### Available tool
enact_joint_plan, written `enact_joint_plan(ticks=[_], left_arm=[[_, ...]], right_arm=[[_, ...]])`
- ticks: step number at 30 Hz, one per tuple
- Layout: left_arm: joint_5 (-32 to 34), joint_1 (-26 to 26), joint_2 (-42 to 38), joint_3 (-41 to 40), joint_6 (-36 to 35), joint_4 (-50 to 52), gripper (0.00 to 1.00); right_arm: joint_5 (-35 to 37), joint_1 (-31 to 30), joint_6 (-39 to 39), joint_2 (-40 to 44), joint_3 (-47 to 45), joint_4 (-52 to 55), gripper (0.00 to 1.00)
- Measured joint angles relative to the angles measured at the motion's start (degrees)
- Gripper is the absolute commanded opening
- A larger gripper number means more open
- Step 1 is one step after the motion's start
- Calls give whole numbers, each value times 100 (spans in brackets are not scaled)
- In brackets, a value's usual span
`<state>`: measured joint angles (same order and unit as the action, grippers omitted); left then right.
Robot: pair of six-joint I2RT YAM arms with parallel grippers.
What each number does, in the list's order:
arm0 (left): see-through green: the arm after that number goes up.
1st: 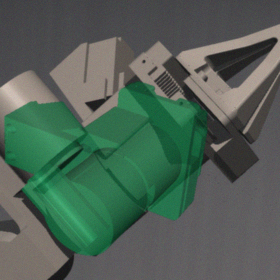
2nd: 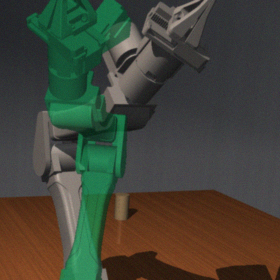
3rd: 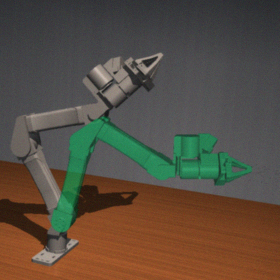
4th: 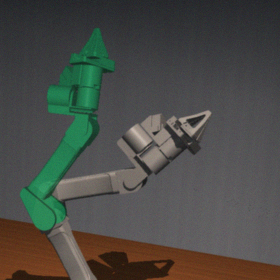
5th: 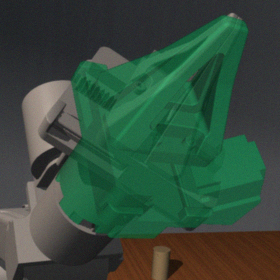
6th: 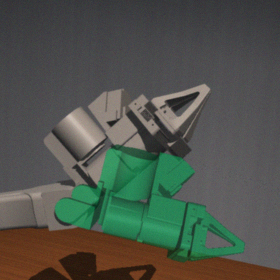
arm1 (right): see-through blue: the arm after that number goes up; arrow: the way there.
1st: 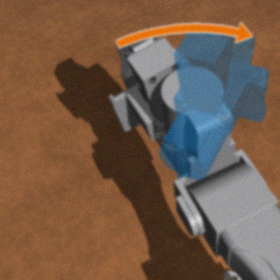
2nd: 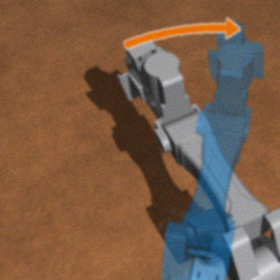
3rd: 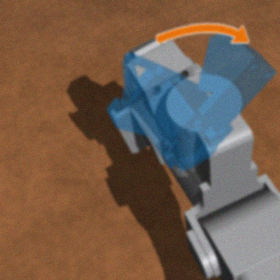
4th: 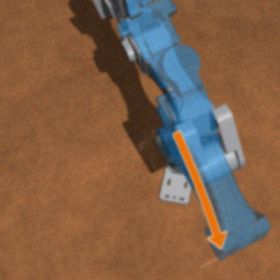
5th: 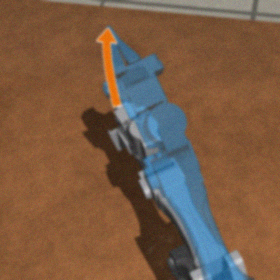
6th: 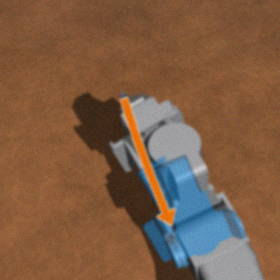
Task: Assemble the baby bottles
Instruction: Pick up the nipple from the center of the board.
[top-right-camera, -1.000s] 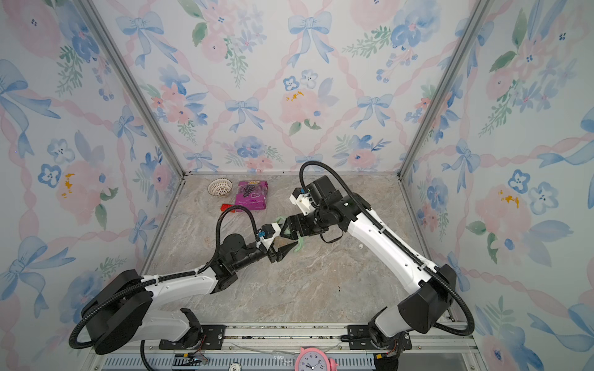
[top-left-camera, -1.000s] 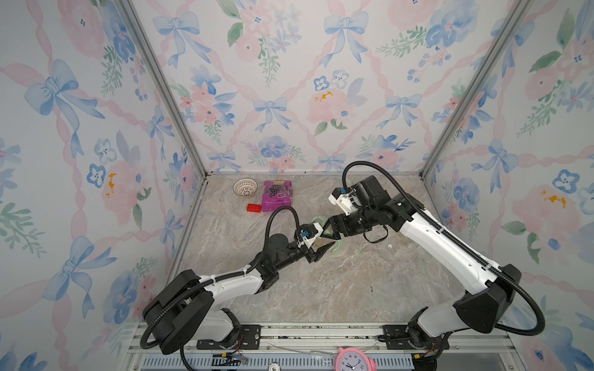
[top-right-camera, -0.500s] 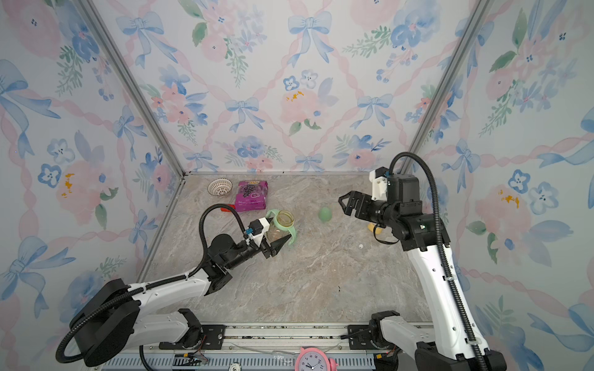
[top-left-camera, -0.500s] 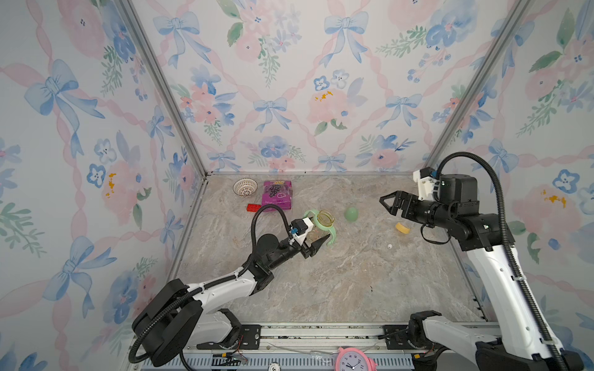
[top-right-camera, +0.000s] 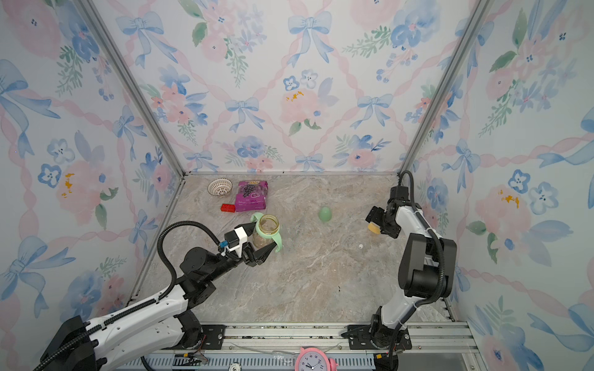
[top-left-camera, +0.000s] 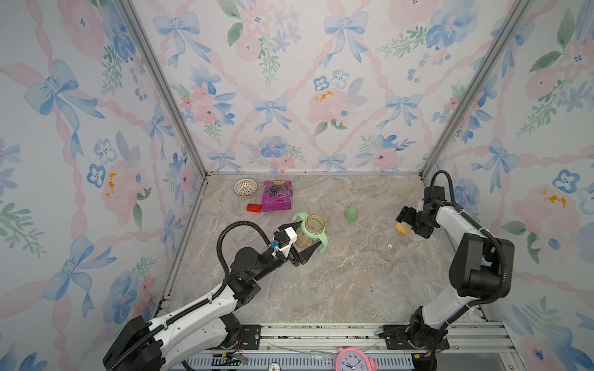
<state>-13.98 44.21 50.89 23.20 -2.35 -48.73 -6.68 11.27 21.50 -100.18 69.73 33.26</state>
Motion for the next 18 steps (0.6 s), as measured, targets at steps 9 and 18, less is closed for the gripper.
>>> enact_joint_plan(ticks=[9, 18], left_arm=[[133, 9, -498, -151, 0, 420, 40], [273, 9, -684, -179, 0, 723, 40]], right_arm=[[188, -35, 101, -584, 273, -271, 78], [385, -219, 127, -927, 358, -308, 77]])
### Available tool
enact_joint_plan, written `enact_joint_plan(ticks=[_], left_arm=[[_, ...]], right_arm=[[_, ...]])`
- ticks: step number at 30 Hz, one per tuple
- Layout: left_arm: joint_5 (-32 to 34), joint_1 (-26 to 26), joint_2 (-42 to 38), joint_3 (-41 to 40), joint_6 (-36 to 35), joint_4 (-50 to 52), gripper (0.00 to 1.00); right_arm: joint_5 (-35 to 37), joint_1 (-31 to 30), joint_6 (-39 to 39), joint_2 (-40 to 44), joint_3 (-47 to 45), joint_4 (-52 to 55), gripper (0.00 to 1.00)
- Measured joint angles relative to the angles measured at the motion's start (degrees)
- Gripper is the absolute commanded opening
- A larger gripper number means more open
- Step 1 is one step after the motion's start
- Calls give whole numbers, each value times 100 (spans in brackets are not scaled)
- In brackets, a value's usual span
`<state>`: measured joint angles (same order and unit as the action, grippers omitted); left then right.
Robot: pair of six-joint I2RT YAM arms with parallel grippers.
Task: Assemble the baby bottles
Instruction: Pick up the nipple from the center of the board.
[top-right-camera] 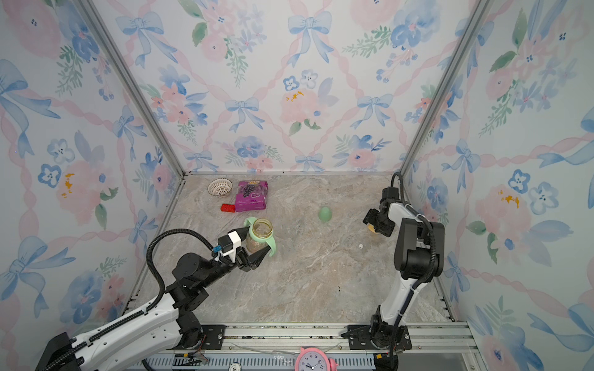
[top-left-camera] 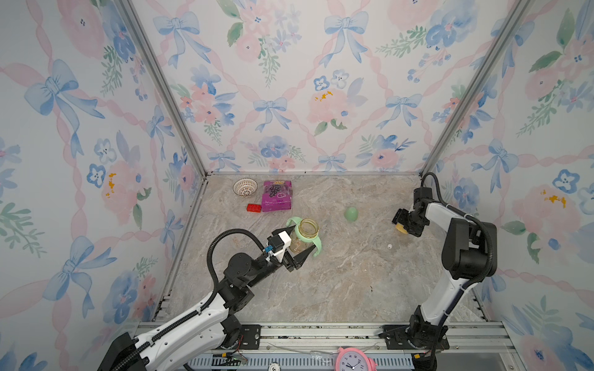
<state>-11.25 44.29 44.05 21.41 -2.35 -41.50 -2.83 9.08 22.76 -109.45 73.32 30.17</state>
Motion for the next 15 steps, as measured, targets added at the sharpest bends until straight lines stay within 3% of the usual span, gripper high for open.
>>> enact_joint_plan(ticks=[15], left_arm=[[162, 0, -39, -17, 0, 238, 40]], right_arm=[[398, -55, -9, -214, 138, 2, 66]])
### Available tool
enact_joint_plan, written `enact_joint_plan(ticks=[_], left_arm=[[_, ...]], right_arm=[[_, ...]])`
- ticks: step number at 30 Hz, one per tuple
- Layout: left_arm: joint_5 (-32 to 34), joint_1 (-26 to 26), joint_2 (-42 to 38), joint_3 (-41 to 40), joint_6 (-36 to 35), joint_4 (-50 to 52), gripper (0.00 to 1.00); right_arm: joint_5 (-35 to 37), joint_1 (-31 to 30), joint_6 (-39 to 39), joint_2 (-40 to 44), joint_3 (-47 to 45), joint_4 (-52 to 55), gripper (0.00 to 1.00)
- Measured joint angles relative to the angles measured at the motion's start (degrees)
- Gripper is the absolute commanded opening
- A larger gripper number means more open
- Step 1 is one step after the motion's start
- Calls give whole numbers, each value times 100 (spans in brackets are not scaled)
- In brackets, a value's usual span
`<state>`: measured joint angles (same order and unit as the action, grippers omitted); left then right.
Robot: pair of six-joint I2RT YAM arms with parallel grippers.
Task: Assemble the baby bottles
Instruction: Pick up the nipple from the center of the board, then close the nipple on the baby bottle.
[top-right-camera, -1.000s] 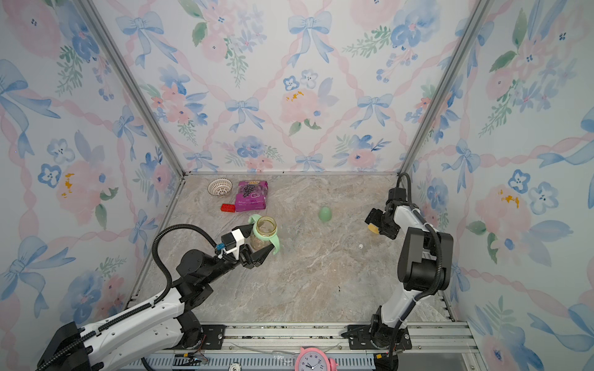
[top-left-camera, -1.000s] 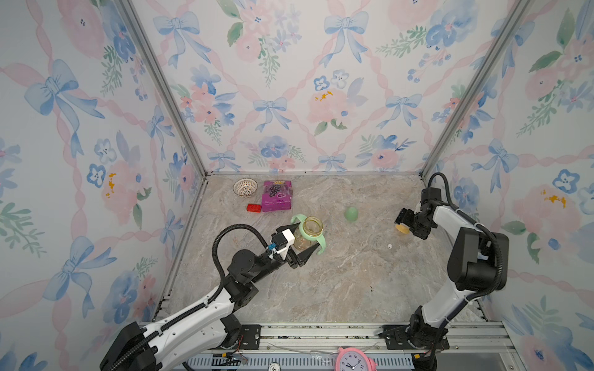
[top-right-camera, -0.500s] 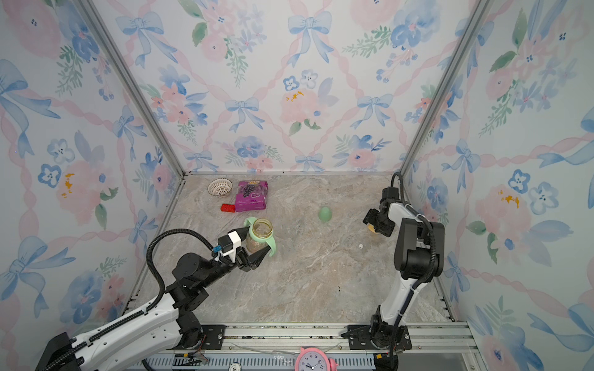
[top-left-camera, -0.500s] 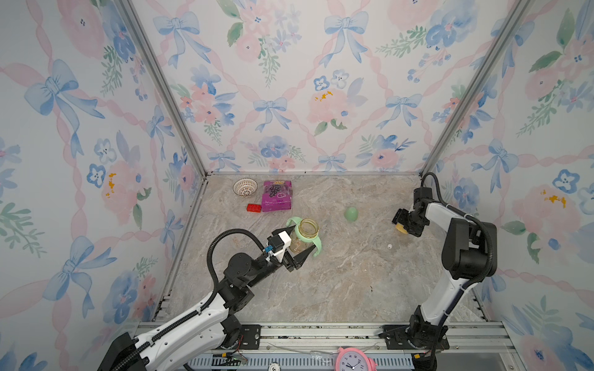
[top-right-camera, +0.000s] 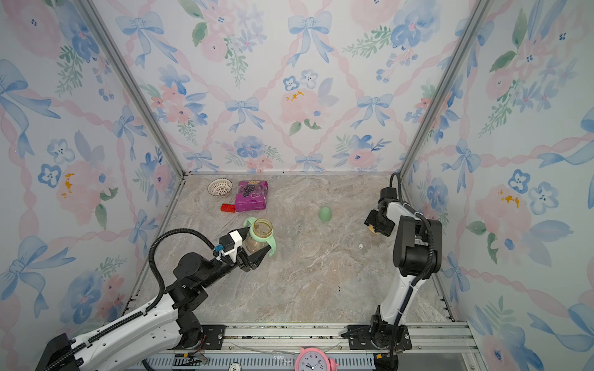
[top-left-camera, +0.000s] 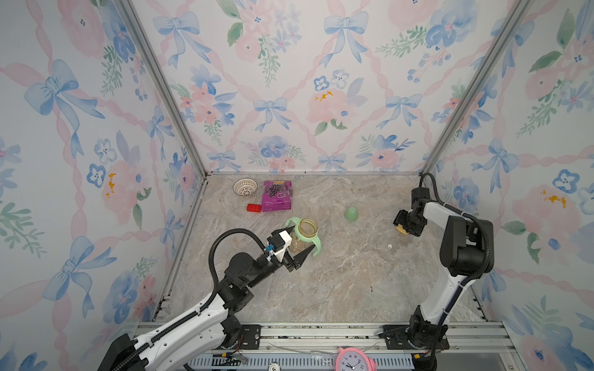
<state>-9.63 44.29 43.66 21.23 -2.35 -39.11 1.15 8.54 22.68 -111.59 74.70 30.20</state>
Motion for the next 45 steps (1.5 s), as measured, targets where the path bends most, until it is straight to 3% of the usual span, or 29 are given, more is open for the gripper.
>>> enact_joint_plan(ticks=[7, 15, 22, 31, 38, 45], left_arm=[[24, 0, 0, -2, 0, 13, 40], [42, 0, 7, -2, 0, 31, 40], [35, 0, 225, -2, -7, -22, 40], [-142, -85, 1185, 90, 0, -846, 38], [-413, -181, 2221, 442, 105, -1788, 38], [-555, -181, 2874, 616, 249, -2468, 38]], right_arm=[[22, -46, -17, -22, 33, -4, 64], [20, -50, -17, 63, -87, -72, 52], [-55, -289, -72, 1082, -446, 48, 51], [-426, -1237, -533, 3060, -52, 575, 49], [-732, -2385, -946, 3353, 1161, 1259, 49], [-1073, -3086, -988, 3401, 2310, 1731, 49]])
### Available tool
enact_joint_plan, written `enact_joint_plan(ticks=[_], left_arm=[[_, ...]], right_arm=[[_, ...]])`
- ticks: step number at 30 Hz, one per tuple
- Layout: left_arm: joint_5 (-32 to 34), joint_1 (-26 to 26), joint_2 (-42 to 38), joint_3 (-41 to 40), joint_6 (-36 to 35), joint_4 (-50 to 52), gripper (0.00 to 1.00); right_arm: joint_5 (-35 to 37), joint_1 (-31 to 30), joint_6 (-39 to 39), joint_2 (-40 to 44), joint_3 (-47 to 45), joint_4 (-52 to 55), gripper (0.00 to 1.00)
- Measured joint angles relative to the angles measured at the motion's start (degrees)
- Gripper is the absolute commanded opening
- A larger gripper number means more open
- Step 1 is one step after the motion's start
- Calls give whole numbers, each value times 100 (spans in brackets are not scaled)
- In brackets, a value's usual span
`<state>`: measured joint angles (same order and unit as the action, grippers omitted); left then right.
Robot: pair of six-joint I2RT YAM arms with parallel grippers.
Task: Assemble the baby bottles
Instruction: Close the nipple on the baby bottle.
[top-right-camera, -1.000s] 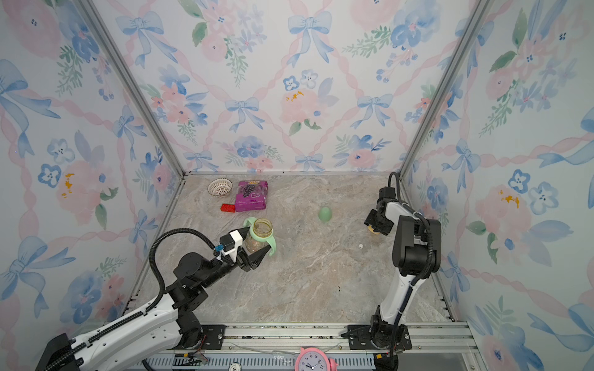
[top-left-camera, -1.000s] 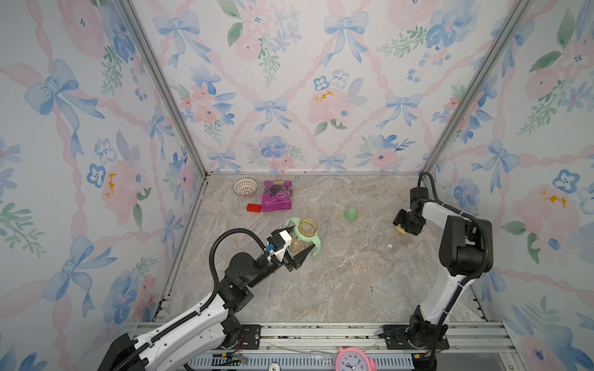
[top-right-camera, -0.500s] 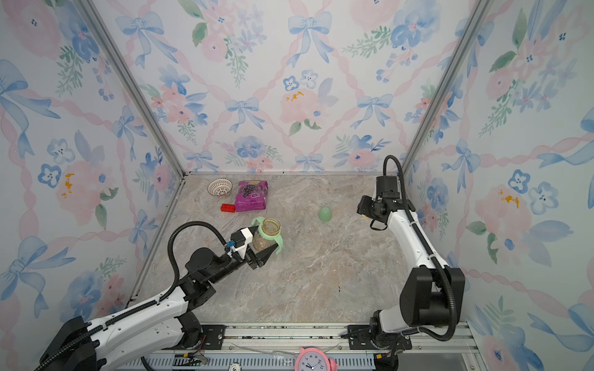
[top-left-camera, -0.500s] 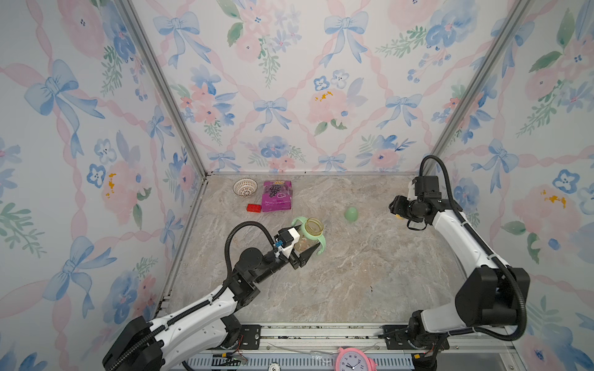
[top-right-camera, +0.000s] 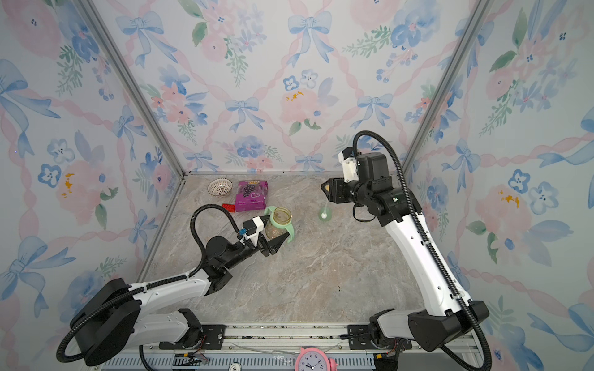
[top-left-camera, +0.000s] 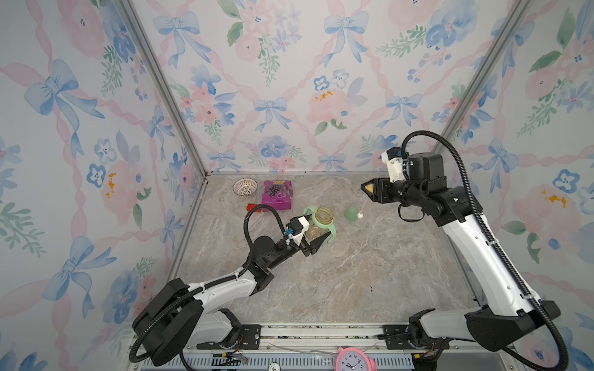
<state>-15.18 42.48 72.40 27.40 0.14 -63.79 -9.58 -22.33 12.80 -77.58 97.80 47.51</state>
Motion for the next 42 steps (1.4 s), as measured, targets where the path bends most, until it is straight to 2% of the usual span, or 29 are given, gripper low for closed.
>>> enact_joint_plan(ticks=[11, 23, 42], left_arm=[[-37, 0, 461, 138, 262, -505, 37], [-59, 0, 866, 181, 507, -894, 37], [-55, 0, 1091, 140, 706, -1290, 37]], right_arm=[[-380, -577, 70, -247, 1408, 308, 48], [-505, -1241, 114, -826, 2247, 568, 46], [-505, -1497, 111, -1073, 2391, 636, 44]])
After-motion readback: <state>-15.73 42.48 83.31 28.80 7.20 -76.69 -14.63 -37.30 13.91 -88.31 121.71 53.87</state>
